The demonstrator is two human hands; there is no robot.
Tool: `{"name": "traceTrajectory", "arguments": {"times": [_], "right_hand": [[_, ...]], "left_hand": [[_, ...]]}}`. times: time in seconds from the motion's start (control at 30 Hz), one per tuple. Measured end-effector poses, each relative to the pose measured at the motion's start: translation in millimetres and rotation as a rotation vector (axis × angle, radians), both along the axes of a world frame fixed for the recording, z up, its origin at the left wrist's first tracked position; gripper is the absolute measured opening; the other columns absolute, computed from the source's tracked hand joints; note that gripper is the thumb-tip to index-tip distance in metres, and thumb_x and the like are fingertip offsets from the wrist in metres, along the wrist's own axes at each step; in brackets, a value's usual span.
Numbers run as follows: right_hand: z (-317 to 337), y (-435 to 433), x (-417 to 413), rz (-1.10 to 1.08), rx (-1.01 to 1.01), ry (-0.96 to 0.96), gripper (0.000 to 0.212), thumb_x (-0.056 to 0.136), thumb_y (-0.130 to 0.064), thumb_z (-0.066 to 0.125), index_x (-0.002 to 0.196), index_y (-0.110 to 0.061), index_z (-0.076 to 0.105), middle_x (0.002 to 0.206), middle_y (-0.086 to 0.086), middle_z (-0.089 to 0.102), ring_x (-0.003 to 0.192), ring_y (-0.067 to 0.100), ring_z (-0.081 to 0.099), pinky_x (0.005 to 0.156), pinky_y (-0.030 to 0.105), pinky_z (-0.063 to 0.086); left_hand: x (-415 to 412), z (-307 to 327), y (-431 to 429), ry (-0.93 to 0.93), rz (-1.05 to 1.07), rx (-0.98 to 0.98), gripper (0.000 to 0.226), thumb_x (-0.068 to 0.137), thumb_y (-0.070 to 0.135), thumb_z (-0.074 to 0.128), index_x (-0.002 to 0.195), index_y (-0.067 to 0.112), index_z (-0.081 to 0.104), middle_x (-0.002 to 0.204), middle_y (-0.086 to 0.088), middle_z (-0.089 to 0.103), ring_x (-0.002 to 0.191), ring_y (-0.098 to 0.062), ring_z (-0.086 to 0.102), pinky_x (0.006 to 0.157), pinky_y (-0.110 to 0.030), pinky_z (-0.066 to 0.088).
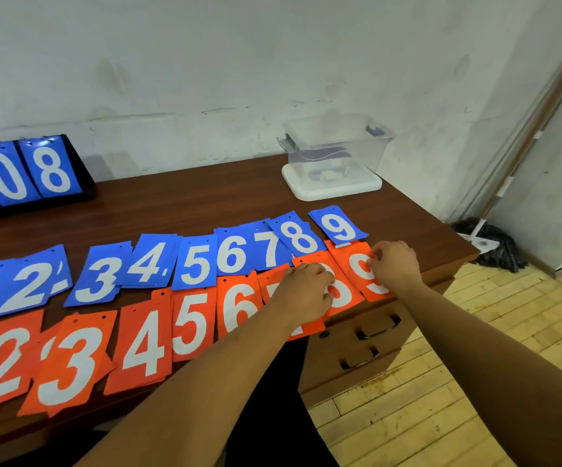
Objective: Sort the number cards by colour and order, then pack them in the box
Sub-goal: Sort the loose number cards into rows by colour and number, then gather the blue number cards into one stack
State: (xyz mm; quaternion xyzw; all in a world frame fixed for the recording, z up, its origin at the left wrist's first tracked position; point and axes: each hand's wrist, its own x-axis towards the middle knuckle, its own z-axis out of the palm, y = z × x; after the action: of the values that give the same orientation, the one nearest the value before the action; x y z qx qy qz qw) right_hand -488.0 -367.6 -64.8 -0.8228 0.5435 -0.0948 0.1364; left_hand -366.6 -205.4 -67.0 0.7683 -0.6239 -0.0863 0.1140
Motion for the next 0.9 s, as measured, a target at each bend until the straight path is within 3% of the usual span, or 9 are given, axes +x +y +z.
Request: {"name": "traceTrajectory", "arguments": {"times": [0.2, 0.33, 0.47, 0.67, 0.77, 0.9], "right_hand": [[20, 7, 7, 0.05, -0.011, -0.166, 0.035, 0.093, -0.039, 0.055, 0.12, -0.018, 0.061, 0.121, 0.008, 0.056, 0.105, 0.022, 0.056, 0.088, 0.042, 0.054], [38, 36, 28, 0.178, 0.015, -0.275, 0.041, 0.093, -0.039, 0.056, 0.121, -0.01, 0.058, 0.122, 0.012, 0.052, 0.107, 0.026, 0.055, 0.091, 0.043, 0.05], [49, 86, 64, 0.319, 0.034, -0.335, 0.041, 0.089, -0.04, 0.057, 0.113, -0.006, 0.06, 0.116, 0.017, 0.057, 0.095, 0.029, 0.058, 0.084, 0.039, 0.049], [66, 179, 137, 0.543, 0.025, -0.358, 0.038, 0.09, -0.034, 0.06, 0.116, -0.006, 0.06, 0.119, 0.019, 0.053, 0.111, 0.037, 0.054, 0.096, 0.041, 0.045], [71, 223, 188, 0.671, 0.052, -0.316, 0.038, 0.09, -0.037, 0.057, 0.114, -0.008, 0.06, 0.119, 0.017, 0.053, 0.109, 0.037, 0.055, 0.095, 0.044, 0.047], [69, 271, 265, 0.812, 0.093, -0.29, 0.038, 0.091, -0.039, 0.054, 0.117, -0.011, 0.058, 0.121, 0.012, 0.05, 0.107, 0.032, 0.056, 0.096, 0.044, 0.047]], "left_hand": [[14, 14, 11, 0.115, 0.099, -0.123, 0.04, 0.095, 0.035, 0.055, 0.133, 0.023, 0.053, 0.137, 0.001, 0.049, 0.128, -0.018, 0.043, 0.103, -0.035, 0.041], [50, 33, 54, 0.131, 0.264, -0.213, 0.033, 0.095, 0.03, 0.055, 0.126, 0.022, 0.057, 0.127, -0.002, 0.053, 0.121, -0.019, 0.047, 0.095, -0.03, 0.04], [98, 50, 128, 0.102, 0.467, -0.262, 0.028, 0.093, 0.028, 0.057, 0.119, 0.018, 0.061, 0.121, -0.006, 0.054, 0.115, -0.022, 0.051, 0.093, -0.033, 0.042], [162, 67, 263, 0.059, 0.74, -0.333, 0.012, 0.087, 0.02, 0.063, 0.099, 0.018, 0.061, 0.106, -0.008, 0.059, 0.105, -0.025, 0.055, 0.088, -0.032, 0.04], [192, 65, 324, 0.041, 0.872, -0.369, 0.019, 0.085, 0.015, 0.065, 0.103, 0.011, 0.065, 0.107, -0.012, 0.062, 0.106, -0.028, 0.057, 0.091, -0.034, 0.04], [238, 54, 385, 0.034, 1.023, -0.334, 0.022, 0.085, 0.015, 0.063, 0.106, 0.01, 0.066, 0.106, -0.012, 0.062, 0.101, -0.028, 0.058, 0.084, -0.03, 0.04]]}}
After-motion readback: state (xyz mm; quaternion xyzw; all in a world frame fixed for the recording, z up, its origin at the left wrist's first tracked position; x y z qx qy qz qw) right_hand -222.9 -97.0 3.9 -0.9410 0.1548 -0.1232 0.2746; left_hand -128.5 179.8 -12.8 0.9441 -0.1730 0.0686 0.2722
